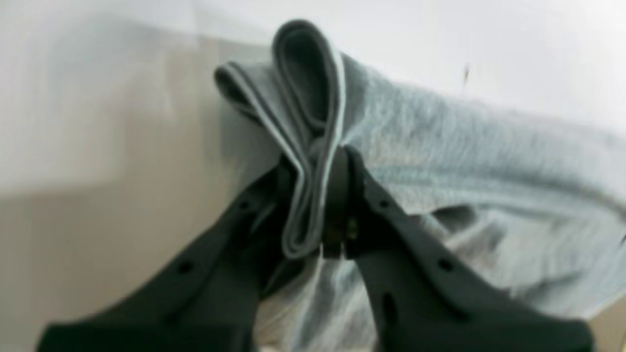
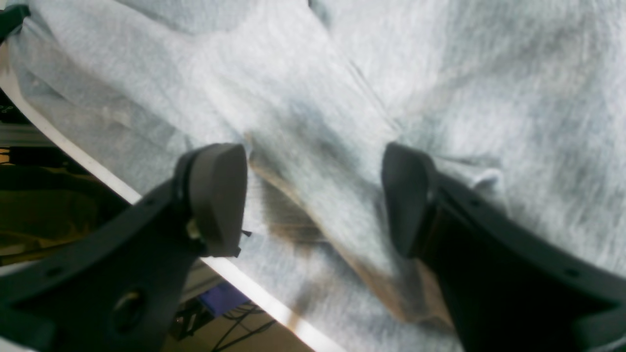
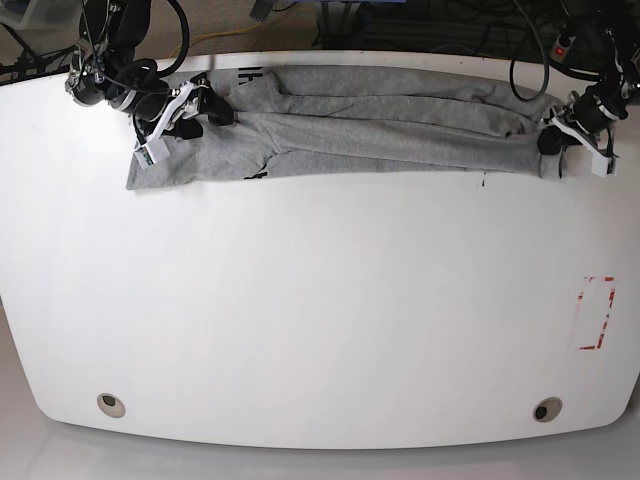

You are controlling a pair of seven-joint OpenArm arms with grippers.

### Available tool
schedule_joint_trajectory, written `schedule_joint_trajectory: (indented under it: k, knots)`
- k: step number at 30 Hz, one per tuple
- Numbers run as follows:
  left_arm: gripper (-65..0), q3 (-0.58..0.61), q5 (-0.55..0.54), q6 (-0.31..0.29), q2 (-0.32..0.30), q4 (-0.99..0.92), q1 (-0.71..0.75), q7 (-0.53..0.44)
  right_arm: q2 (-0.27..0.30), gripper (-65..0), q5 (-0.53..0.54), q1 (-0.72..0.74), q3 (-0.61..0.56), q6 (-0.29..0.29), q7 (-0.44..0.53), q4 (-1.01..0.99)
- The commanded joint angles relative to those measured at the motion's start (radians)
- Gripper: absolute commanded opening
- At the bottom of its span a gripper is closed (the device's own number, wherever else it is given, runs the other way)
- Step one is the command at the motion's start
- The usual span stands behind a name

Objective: Fold the T-shirt properly
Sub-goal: 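Grasp the strip end with the left gripper and fold it toward the right gripper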

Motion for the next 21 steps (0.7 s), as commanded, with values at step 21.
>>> schedule_joint_trajectory:
  k: [21]
  knots:
    - [-64.7, 0.422, 0.011, 0.003, 0.164, 0.490, 0.046, -0.004, 0.005, -23.5, -0.054, 0.022, 0.002, -0.013, -0.036, 0.000]
